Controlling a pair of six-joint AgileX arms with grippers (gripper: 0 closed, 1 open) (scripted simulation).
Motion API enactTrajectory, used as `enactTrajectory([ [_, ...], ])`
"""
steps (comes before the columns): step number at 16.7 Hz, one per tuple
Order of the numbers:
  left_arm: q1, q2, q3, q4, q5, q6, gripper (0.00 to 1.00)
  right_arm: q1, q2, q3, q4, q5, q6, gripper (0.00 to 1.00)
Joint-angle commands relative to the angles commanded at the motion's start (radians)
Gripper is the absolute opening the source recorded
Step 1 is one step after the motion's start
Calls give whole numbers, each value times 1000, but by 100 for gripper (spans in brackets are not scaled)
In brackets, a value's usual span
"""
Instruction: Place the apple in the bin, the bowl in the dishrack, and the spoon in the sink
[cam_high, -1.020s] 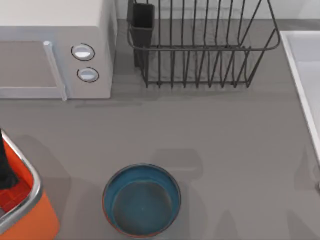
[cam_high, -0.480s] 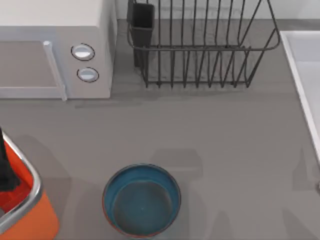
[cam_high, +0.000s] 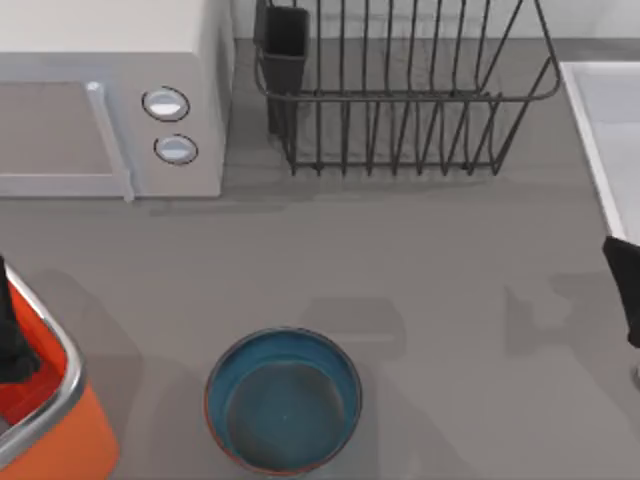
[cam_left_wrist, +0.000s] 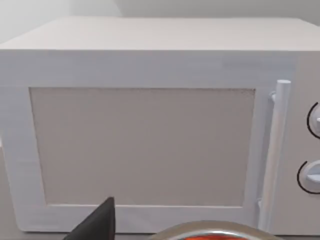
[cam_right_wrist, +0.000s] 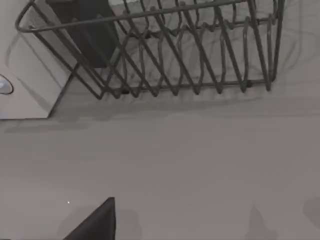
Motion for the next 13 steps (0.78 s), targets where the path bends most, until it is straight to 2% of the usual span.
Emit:
enactTrajectory([
  [7,0,0,0,0,0,0,100,341,664,556,-430,8,356,100],
  [13,0,0,0,0,0,0,100,495,1143,947,-749,0,561,100],
])
